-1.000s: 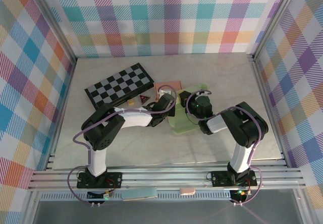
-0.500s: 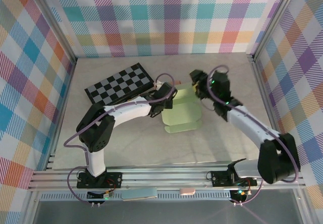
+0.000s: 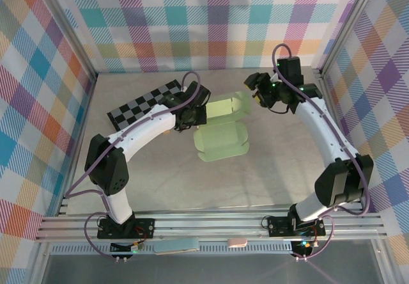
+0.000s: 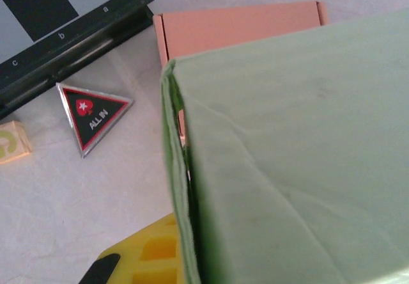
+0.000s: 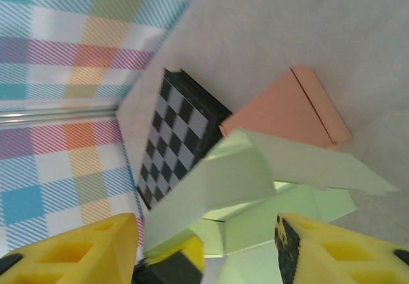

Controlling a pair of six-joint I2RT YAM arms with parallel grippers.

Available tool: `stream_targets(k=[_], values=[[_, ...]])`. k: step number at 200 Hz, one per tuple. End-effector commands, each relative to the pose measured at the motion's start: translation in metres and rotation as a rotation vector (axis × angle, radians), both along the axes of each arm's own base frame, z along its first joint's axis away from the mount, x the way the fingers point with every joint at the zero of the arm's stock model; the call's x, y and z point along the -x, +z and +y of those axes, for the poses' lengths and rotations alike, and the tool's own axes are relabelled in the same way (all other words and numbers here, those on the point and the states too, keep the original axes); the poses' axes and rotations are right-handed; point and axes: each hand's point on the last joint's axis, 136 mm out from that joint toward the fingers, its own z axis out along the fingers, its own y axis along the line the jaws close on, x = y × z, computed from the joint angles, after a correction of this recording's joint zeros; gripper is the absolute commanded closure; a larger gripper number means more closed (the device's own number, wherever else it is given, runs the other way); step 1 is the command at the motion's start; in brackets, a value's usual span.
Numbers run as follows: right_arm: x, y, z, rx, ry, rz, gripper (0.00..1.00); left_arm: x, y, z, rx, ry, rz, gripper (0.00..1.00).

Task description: Fold the paper box

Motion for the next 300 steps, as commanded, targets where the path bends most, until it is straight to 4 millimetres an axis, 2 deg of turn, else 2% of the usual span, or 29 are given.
stream_targets(k=[1,28,73,96,169,206,231,259,300], values=[[0.012,0.007,0.018,-0.014,0.067,0.031,0.42,0.006,0.003,0.002,0.001,-0.003,0.063,1.00],[0.007,0.001,0.027,-0.005,0.068,0.054,0.44,0.006,0.005,-0.001,0.010,-0.009,0.070,1.00],[-0.008,0.002,0.028,0.028,0.062,0.040,0.45,0.007,0.005,-0.002,0.017,-0.013,0.081,1.00],[-0.012,-0.005,0.030,0.038,0.062,0.052,0.46,0.007,0.008,-0.002,0.025,-0.012,0.073,1.00],[-0.007,-0.030,0.050,0.098,0.111,0.102,0.46,0.007,0.008,-0.005,0.037,-0.018,0.080,1.00],[-0.007,-0.024,0.063,0.084,0.135,0.086,0.49,0.007,0.007,-0.007,0.040,-0.023,0.085,1.00],[-0.008,-0.021,0.067,0.056,0.136,0.079,0.59,0.006,0.007,-0.008,0.047,-0.025,0.084,1.00],[-0.008,-0.022,0.074,0.007,0.141,0.088,0.62,0.006,0.007,-0.010,0.047,-0.030,0.084,1.00],[-0.009,-0.016,0.079,-0.038,0.152,0.058,0.59,0.005,0.007,-0.010,0.044,-0.033,0.085,1.00]])
